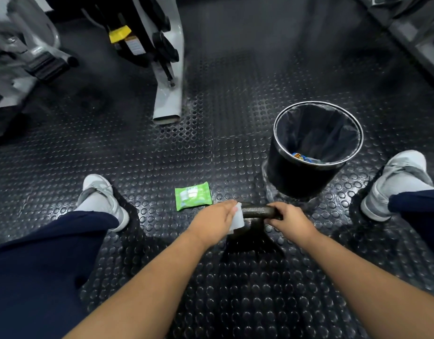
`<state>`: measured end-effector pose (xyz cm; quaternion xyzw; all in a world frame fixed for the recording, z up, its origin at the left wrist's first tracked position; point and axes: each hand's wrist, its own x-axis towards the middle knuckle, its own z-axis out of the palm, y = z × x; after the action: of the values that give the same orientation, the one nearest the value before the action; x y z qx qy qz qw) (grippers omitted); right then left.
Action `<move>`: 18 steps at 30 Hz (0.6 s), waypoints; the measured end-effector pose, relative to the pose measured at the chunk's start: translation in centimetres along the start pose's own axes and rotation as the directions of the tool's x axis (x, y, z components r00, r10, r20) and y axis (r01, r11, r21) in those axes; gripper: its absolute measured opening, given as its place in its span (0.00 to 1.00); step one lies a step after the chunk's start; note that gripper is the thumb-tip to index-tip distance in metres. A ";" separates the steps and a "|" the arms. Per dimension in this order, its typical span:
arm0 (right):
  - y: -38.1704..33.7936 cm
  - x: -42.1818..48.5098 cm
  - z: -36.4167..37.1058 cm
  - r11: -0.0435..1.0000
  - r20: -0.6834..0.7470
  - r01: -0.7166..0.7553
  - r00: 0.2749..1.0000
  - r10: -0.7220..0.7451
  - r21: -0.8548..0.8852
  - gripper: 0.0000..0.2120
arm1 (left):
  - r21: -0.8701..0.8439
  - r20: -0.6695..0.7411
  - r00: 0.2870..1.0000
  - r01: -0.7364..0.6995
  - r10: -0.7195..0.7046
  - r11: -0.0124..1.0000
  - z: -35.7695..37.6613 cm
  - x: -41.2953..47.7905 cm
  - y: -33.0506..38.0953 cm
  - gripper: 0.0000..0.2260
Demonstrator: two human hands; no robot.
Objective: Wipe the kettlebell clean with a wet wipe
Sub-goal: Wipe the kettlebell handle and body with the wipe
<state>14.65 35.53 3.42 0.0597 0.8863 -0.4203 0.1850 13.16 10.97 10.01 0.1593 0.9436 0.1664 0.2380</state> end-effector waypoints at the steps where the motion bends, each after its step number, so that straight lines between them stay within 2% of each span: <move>1: -0.1 0.0 0.0 1.000 -0.005 -0.004 1.000 0.004 0.001 0.20 | 0.021 0.005 1.000 -0.023 0.023 1.000 0.1 0.5 1.0 0.22; 5: -0.1 -0.1 0.0 1.000 0.005 -0.003 1.000 0.003 -0.008 0.18 | 0.134 0.060 0.995 -0.085 0.078 0.987 0.4 2.3 6.5 0.14; 8: -0.2 -0.2 -0.3 1.000 0.027 -0.004 1.000 0.005 -0.022 0.15 | 0.137 0.073 0.996 -0.061 0.051 0.989 1.0 3.3 7.7 0.14; 12: -0.3 -0.4 -0.3 1.000 0.029 0.015 0.999 -0.014 -0.019 0.18 | 0.091 0.050 0.993 -0.112 0.108 0.990 0.9 2.4 5.0 0.21; 18: 0.0 -0.4 -0.3 1.000 0.042 -0.009 0.999 0.009 -0.005 0.19 | -0.051 0.015 1.000 0.020 -0.019 0.999 -0.1 -0.2 -0.5 0.24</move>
<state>14.90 35.76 3.75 0.0544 0.8830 -0.4184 0.2058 13.16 10.47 9.99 0.1452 0.9387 0.1869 0.2505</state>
